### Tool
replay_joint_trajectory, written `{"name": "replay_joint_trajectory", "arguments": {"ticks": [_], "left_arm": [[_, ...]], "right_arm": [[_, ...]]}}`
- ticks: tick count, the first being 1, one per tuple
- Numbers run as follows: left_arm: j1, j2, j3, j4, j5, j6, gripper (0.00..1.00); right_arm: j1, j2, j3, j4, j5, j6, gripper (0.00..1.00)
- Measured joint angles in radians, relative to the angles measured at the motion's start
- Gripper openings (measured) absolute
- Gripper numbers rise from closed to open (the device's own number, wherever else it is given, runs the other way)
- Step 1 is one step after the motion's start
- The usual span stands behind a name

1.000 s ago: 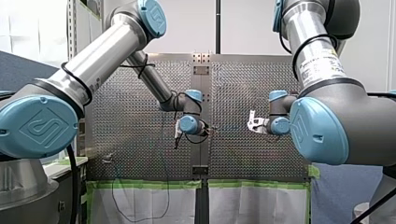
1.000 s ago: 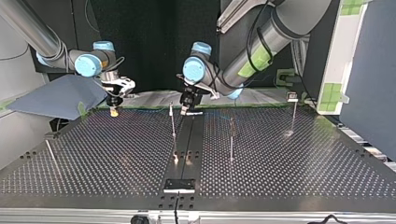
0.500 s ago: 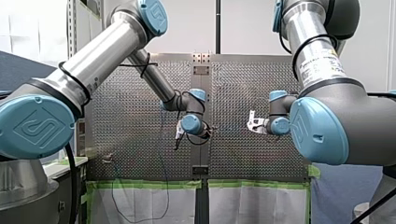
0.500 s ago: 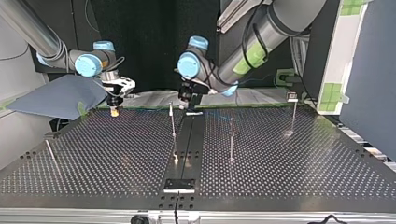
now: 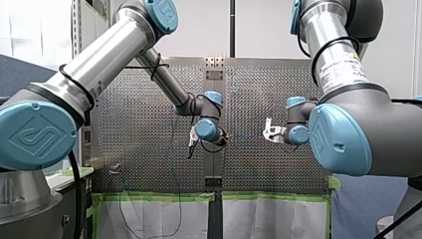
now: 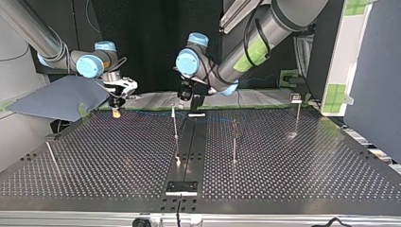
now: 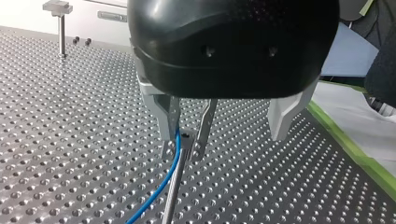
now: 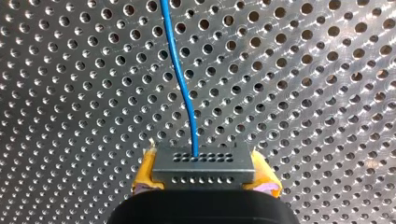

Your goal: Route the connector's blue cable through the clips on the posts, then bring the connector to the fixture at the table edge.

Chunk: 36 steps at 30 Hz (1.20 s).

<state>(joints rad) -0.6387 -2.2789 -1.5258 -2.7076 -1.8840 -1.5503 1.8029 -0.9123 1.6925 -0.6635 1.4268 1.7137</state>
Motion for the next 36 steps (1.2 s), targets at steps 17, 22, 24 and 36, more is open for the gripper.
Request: {"name": "replay_joint_trajectory", "arguments": {"ticks": [17, 22, 24, 36], "left_arm": [[-0.018, 0.013, -0.002, 0.0, -0.031, -0.005, 1.0], [-0.019, 0.02, -0.002, 0.0, -0.037, -0.012, 1.0], [-0.02, 0.021, -0.002, 0.0, -0.038, -0.012, 1.0], [-0.024, 0.024, -0.002, 0.0, -0.035, -0.013, 1.0]], "right_arm": [[-0.003, 0.001, -0.001, 0.009, -0.008, 0.001, 0.0], [-0.002, 0.002, 0.0, 0.009, -0.009, 0.002, 0.0], [-0.002, 0.002, 0.0, 0.01, -0.009, 0.002, 0.0], [0.0, 0.002, 0.0, 0.011, -0.012, 0.003, 0.0]]}}
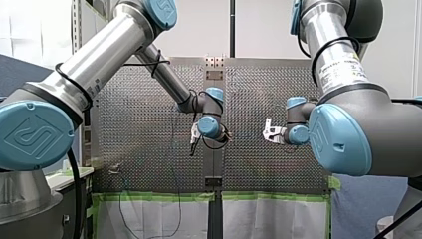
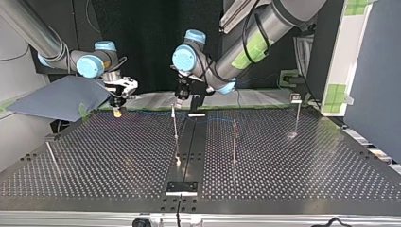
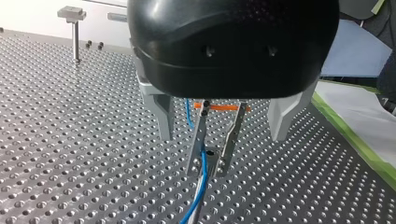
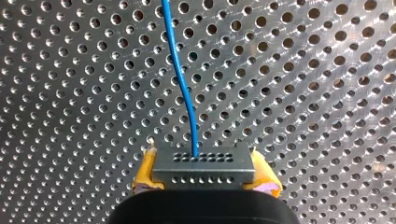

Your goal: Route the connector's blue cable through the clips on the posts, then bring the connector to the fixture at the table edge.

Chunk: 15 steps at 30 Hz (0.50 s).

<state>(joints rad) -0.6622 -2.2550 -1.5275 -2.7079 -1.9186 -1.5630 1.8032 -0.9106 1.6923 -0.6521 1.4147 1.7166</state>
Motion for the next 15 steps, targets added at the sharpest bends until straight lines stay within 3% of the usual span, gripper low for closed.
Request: {"name": "replay_joint_trajectory", "arguments": {"ticks": [15], "left_arm": [[-0.018, 0.008, -0.005, -0.014, -0.004, 0.002, 1.0]], "right_arm": [[0.0, 0.0, 0.0, 0.0, -0.003, 0.0, 0.0]]}}
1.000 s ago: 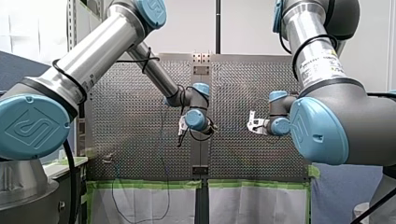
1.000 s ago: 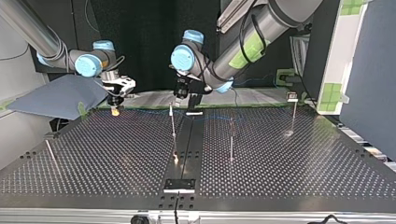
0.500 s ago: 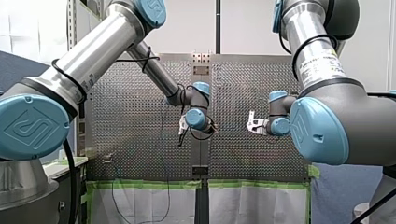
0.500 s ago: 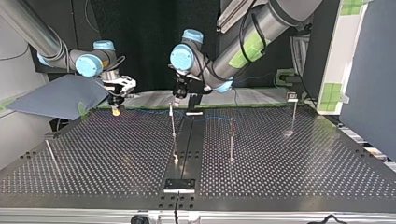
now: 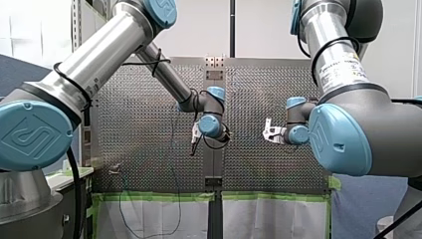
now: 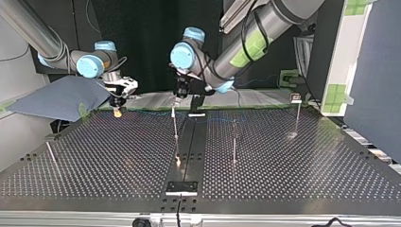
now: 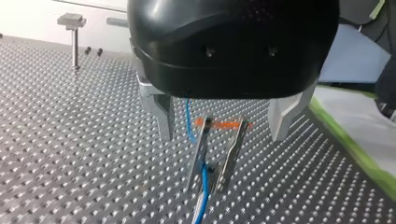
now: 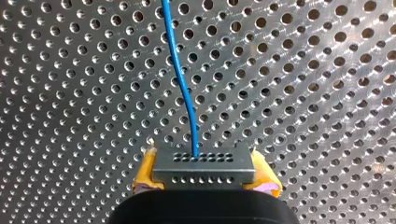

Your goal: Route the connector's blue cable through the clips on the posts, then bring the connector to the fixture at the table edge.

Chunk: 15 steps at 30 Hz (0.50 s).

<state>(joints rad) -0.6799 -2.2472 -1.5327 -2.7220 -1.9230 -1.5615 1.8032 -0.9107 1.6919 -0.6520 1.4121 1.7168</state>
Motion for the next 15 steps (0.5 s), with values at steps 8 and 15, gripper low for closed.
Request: {"name": "replay_joint_trajectory", "arguments": {"ticks": [8, 15], "left_arm": [[-0.024, 0.054, -0.058, 0.038, -0.005, -0.014, 1.0], [-0.027, 0.109, -0.113, 0.093, -0.003, -0.054, 1.0]], "right_arm": [[-0.001, 0.0, 0.001, 0.005, -0.001, 0.0, 0.0], [-0.002, 0.0, 0.001, 0.013, 0.0, 0.0, 0.0]]}}
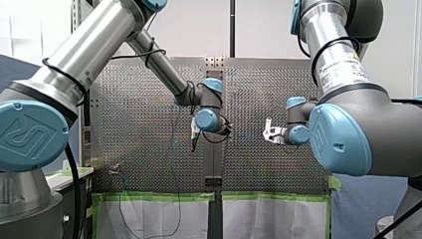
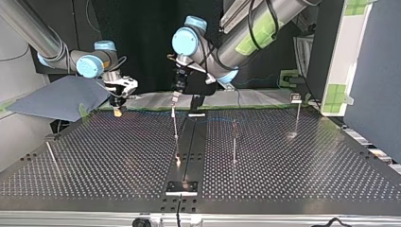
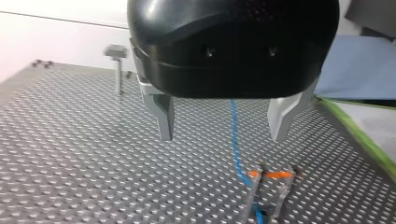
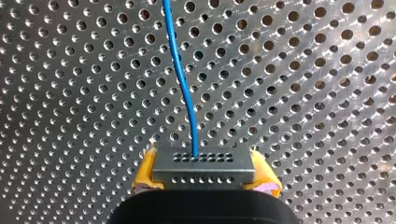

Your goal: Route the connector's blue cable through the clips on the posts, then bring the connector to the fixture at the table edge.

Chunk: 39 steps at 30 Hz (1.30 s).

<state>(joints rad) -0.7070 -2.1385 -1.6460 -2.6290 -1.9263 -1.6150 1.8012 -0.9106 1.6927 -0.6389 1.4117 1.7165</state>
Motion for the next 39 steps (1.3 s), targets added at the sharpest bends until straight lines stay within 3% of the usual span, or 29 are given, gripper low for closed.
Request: {"name": "replay_joint_trajectory", "arguments": {"ticks": [10, 22, 39], "left_arm": [[-0.002, 0.083, -0.083, 0.082, -0.024, -0.082, 1.0], [-0.008, 0.188, -0.188, 0.188, 0.033, -0.185, 1.0], [-0.008, 0.336, -0.336, 0.323, 0.036, -0.205, 1.0]], "right_arm": [[-0.001, 0.0, 0.0, 0.002, 0.0, 0.0, 0.0], [0.0, 0.0, 0.0, 0.005, 0.0, 0.0, 0.0], [0.002, 0.0, -0.001, 0.008, 0.0, -0.001, 0.0]]}}
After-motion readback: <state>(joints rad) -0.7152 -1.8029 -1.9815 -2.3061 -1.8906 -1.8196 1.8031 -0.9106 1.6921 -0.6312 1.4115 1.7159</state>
